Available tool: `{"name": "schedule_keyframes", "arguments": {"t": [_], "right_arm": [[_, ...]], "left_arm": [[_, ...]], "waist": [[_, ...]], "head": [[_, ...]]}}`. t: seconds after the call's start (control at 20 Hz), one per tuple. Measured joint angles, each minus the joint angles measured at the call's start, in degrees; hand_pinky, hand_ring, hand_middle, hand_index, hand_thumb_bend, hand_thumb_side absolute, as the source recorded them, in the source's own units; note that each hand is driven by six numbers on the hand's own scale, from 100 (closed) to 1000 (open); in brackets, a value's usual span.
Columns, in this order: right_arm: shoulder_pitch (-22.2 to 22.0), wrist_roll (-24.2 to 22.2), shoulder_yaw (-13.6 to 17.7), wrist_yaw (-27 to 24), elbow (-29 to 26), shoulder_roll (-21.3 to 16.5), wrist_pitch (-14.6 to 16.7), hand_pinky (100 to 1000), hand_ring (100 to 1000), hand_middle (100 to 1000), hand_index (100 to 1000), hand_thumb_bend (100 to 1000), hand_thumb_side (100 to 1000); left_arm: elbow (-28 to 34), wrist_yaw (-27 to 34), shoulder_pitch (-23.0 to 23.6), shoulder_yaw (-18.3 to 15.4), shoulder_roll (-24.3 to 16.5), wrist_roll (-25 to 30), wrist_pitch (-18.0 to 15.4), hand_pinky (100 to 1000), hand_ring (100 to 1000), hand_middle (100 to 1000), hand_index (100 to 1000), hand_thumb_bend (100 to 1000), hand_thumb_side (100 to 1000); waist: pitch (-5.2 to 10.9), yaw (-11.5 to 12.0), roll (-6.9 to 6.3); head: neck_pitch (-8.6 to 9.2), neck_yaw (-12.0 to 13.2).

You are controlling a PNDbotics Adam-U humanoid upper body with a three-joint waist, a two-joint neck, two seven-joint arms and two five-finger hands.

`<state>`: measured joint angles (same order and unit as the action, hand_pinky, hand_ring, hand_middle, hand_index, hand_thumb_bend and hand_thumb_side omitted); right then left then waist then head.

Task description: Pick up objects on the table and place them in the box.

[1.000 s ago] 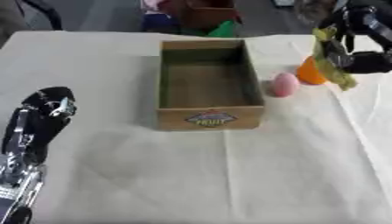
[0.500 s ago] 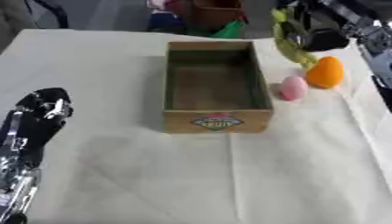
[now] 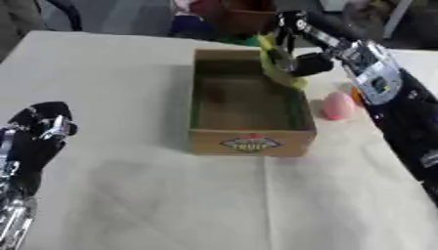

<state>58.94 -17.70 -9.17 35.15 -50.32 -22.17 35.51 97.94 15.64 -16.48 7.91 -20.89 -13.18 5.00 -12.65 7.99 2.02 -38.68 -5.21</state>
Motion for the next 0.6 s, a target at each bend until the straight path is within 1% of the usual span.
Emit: {"name": "schedule_keyframes", "arguments": {"t": [0.05,0.1,0.15,0.2,0.25,0.3,0.35,0.45,0.55,0.6], "right_arm": [[0.01,-0.42,0.0,1.81,0.54,0.24,0.91,646,789,853,867,193,502],[0.01,-0.87,-0.01,3.56,0.89,0.4,1.84,679,806,859,869,250,534],[0.01,-1.13,0.0,5.18,0.99,0.46,2.66,687,810,860,869,186,536],[0.01,-1.21,0.02,6.57,1.03,0.51,3.32,688,809,859,868,156,533],[0.0,-1.1,0.09,7.53,1.03,0.51,3.81,689,807,859,869,163,527],[-0.03,-0.88,0.2,8.16,0.9,0.51,4.23,689,804,856,868,165,555],[-0.11,-0.65,0.24,8.31,0.52,0.5,4.58,686,799,852,868,157,504],[-0.68,-0.38,0.06,7.56,-0.89,0.26,5.19,684,794,846,865,154,479],[-1.26,-0.58,-0.7,4.76,-3.38,-0.21,5.87,681,790,841,865,169,463],[-1.59,-0.86,-1.2,2.83,-4.95,-0.65,6.16,678,789,839,866,169,432]], "left_arm": [[0.0,0.0,-0.04,0.06,0.09,0.04,0.03,635,535,502,667,173,258],[0.0,0.0,-0.05,0.07,0.21,0.06,0.03,635,535,502,666,174,258],[0.0,0.0,-0.05,0.07,0.23,0.06,0.03,635,535,502,666,174,258],[0.0,0.0,-0.05,0.07,0.23,0.07,0.04,635,535,502,664,175,259],[0.0,0.0,-0.05,0.08,0.23,0.07,0.03,635,535,501,663,175,259],[-0.01,0.0,-0.05,0.08,0.23,0.08,0.03,635,535,501,662,184,253],[-0.01,0.0,-0.04,0.08,0.23,0.1,0.02,635,535,500,661,176,258],[-0.02,-0.02,-0.03,0.11,0.23,0.2,-0.01,632,529,492,654,179,252],[-0.03,-0.42,-0.05,0.35,0.21,0.51,0.12,627,519,482,648,179,243],[-0.03,-0.85,-0.14,0.48,0.19,0.72,0.23,616,506,468,640,175,227]], "waist": [[-0.04,0.01,0.07],[-0.04,0.01,0.15],[-0.04,-0.06,0.2],[-0.04,-0.17,0.22],[-0.04,-0.27,0.21],[-0.04,-0.43,0.21],[-0.03,-0.66,0.22],[0.01,-1.08,0.21],[0.13,-1.66,0.21],[0.26,-1.89,0.21]], "head": [[0.0,-0.02],[0.0,-0.02],[0.0,-0.02],[0.0,-0.02],[0.0,-0.01],[0.0,0.01],[0.0,0.03],[-0.01,0.12],[-0.02,0.34],[-0.04,0.5]]}}
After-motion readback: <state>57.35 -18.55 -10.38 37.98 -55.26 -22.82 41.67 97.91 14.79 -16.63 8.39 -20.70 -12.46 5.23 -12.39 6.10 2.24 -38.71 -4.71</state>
